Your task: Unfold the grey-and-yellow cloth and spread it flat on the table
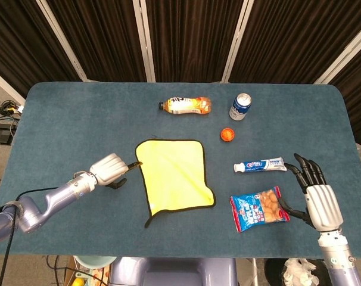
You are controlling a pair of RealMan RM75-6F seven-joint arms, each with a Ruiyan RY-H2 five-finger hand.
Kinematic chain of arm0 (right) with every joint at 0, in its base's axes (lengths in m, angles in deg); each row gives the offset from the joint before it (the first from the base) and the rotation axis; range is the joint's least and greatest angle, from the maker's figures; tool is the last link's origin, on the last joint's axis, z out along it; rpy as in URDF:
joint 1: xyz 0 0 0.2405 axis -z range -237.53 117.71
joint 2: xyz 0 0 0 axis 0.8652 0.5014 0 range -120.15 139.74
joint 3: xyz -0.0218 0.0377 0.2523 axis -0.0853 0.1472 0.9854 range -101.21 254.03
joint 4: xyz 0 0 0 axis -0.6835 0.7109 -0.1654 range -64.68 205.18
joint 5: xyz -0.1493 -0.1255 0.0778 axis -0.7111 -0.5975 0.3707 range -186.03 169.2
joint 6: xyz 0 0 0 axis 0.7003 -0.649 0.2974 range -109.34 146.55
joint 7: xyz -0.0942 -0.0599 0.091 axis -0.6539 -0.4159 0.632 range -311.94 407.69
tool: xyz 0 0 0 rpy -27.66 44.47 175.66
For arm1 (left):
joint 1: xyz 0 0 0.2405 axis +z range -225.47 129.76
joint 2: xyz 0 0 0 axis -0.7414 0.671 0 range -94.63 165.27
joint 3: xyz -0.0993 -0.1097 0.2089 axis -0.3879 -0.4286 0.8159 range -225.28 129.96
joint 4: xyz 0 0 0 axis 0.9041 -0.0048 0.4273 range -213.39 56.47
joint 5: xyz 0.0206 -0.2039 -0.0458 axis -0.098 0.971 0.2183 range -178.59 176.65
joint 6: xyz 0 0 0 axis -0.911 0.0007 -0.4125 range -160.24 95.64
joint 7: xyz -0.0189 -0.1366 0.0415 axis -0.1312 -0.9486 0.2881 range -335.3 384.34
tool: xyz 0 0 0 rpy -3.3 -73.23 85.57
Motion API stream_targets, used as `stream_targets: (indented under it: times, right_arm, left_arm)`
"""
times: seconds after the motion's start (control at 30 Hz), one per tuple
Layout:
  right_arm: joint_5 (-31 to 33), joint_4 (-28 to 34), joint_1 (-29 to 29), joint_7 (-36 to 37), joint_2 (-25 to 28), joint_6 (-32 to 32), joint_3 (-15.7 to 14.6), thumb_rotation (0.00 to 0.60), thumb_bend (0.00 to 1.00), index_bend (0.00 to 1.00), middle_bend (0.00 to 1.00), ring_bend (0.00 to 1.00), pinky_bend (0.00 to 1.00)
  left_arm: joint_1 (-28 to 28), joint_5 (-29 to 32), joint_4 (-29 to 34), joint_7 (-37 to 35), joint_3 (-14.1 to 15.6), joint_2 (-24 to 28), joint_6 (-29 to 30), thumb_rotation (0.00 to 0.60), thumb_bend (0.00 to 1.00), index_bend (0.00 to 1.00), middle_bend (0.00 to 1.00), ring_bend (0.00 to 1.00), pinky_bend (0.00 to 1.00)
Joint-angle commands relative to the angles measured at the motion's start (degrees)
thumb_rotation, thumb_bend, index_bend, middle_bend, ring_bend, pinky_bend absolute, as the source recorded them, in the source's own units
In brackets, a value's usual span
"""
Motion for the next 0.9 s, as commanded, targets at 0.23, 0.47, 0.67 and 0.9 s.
stream_targets:
  times: [0.23,0.47,0.67,0.9]
  right_arm:
    - [0.44,-0.61,0.0,0.92,0.35,-0.28,0.11,0.6,0.32,0.15,0.0,0.0,0.0]
    - [1.1,-0.83,-0.3,1.17,0.47,-0.62,0.6,0.6,0.32,0.15,0.0,0.0,0.0]
    - [1.65,-0.95,-0.52,1.12,0.48,-0.82,1.0,0.6,0.32,0.15,0.0,0.0,0.0]
    - [1.85,-1.2,-0.82,1.42,0.36,-1.02,1.3,0.6,0.32,0.15,0.0,0.0,0.0]
  left_arm:
    - [-1.9,2.48,-7.56,0.48,-1.69,-5.29,-5.65,0.598,0.52,0.12,1.0,1.0,1.0]
    - [-3.4,2.27,-10.9,-1.09,-2.15,-8.15,-7.43,0.599,0.52,0.11,1.0,1.0,1.0]
    - [-4.07,1.19,-12.45,-2.35,-1.63,-9.3,-7.5,0.594,0.52,0.14,1.0,1.0,1.0]
    - [-3.22,1.52,-13.63,-1.89,-0.35,-7.73,-8.32,0.593,0.52,0.16,1.0,1.0,1.0]
